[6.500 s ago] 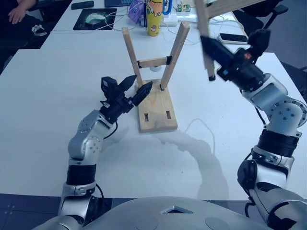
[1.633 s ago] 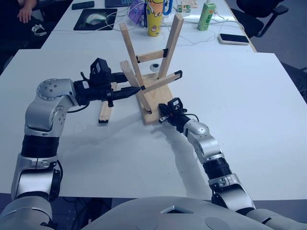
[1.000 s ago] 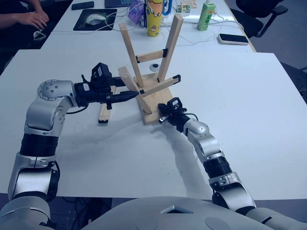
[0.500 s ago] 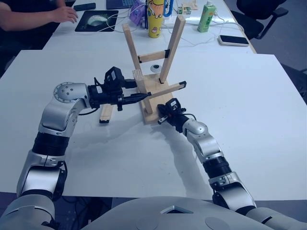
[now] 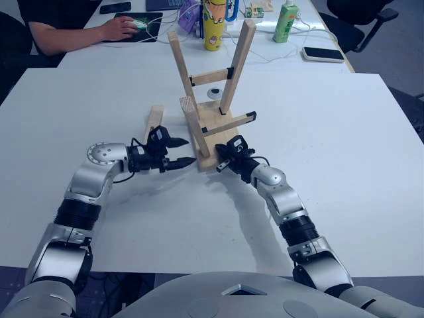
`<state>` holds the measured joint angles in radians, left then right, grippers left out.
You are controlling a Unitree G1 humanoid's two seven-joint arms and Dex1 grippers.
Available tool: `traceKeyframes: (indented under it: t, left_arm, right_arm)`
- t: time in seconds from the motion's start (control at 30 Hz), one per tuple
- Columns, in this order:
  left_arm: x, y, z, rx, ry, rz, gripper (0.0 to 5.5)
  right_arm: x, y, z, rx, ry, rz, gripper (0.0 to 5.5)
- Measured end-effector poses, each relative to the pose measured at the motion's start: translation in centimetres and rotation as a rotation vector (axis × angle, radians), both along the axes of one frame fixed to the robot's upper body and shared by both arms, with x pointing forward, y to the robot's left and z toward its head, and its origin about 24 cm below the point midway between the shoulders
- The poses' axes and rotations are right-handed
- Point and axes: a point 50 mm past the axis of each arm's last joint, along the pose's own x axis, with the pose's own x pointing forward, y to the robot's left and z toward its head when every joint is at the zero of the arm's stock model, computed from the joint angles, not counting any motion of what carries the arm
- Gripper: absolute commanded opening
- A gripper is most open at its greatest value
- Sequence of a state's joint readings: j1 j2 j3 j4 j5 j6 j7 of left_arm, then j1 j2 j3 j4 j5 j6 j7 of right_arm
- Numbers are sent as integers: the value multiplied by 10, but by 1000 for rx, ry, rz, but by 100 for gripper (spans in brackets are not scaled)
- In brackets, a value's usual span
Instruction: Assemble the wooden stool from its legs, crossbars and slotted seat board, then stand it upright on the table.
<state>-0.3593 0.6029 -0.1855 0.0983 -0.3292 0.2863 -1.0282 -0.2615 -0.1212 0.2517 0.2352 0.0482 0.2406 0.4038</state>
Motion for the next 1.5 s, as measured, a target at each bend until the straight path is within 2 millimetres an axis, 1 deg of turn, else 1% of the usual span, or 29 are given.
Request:
traceKeyframes:
  t: [0.07, 0.17, 0.2, 0.27, 0.3, 0.37, 0.4, 0.43, 0.5, 0.53, 0.57, 0.63, 0.67, 0.7, 0.73, 0.77, 0.87, 0.97, 1.03, 1.07, 1.1, 1.17, 1.2, 1.23, 1.27, 1.33, 1.37, 1.43, 1.5]
  left_arm:
    - [-3, 7, 5, 6, 8, 5, 344]
    - [-8, 32, 18, -65, 33, 93, 304]
    - [-6, 43, 32, -139, 9, 154, 285]
    - [-1, 50, 60, -262, -60, 215, 255]
    - [4, 48, 84, -386, -123, 234, 236]
    - [6, 32, 132, -616, -233, 188, 209]
    - [4, 19, 153, -713, -273, 134, 189]
    - [-2, -1, 177, -814, -306, 59, 171]
    - [-15, -34, 202, -885, -325, -67, 142]
    - [-19, -44, 205, -884, -322, -99, 120]
    - [-21, -56, 201, -838, -306, -104, 103]
    - [-15, -61, 189, -781, -276, -34, 73]
    - [-9, -63, 177, -734, -247, 14, 59]
    - [-2, -68, 155, -650, -186, 69, 39]
    - [5, -72, 122, -520, -91, 130, 19]
    - [7, -72, 108, -487, -81, 168, 5]
    - [7, -73, 105, -420, -158, 195, 1]
    - [11, -71, 108, -473, -226, 266, 1]
    - [21, -59, 111, -557, -258, 402, 1]
    - [24, -49, 121, -604, -320, 472, 21]
    - [24, -39, 137, -652, -403, 520, 30]
    - [22, -25, 152, -707, -496, 600, 55]
    - [21, -15, 150, -709, -515, 661, 74]
    - [21, -9, 143, -684, -518, 709, 90]
    - [20, 0, 128, -636, -499, 770, 106]
    - [15, 11, 86, -518, -412, 880, 130]
    - [10, 17, 64, -460, -355, 928, 146]
    - [-8, 27, 18, -347, -233, 1027, 171]
    - [-22, 31, -7, -274, -175, 1079, 202]
  right_arm:
    - [0, 0, 0, 1, 0, 1, 0]
    - [0, 0, -1, 2, -3, 0, 0]
    - [0, -1, -1, 3, -5, -2, 0]
    - [-1, -2, -1, 4, -7, -5, 0]
    - [-1, -2, -1, 4, -8, -7, 0]
    - [0, -2, -1, 5, -10, -6, 0]
    - [0, -2, -1, 5, -11, -5, 0]
    - [-1, -2, -2, 4, -7, -5, 0]
    - [-1, -1, -2, 2, -5, 0, 0]
    - [0, -1, -2, 1, -5, 4, 0]
    - [0, 0, -2, 0, -3, 11, 0]
    - [1, 0, -2, 1, -4, 12, 0]
    - [1, 0, -3, 1, -4, 12, 0]
    - [1, 0, -3, 1, -5, 12, 0]
    - [1, 1, -2, 3, -10, 14, 0]
    - [2, 0, -2, 2, -10, 11, 0]
    - [2, 0, -4, -5, -2, 12, 0]
    - [2, -1, -4, -4, 0, 7, 0]
    - [2, -1, -3, 2, -9, 7, 0]
    - [3, -1, -2, 3, -13, 8, 0]
    - [3, -1, -2, 2, -14, 8, 0]
    - [3, -2, -1, 6, -18, 1, 0]
    - [1, -3, 0, 27, -27, -15, 0]
    - [-1, -6, 1, 36, -31, -31, 0]
    - [-2, -11, 1, 43, -41, -56, 0]
    - [-6, -26, 2, 36, -55, -104, 0]
    - [-8, -35, 3, 32, -65, -128, 0]
    - [-12, -55, 13, 50, -106, -186, 0]
    - [-15, -70, 28, 68, -165, -223, 0]
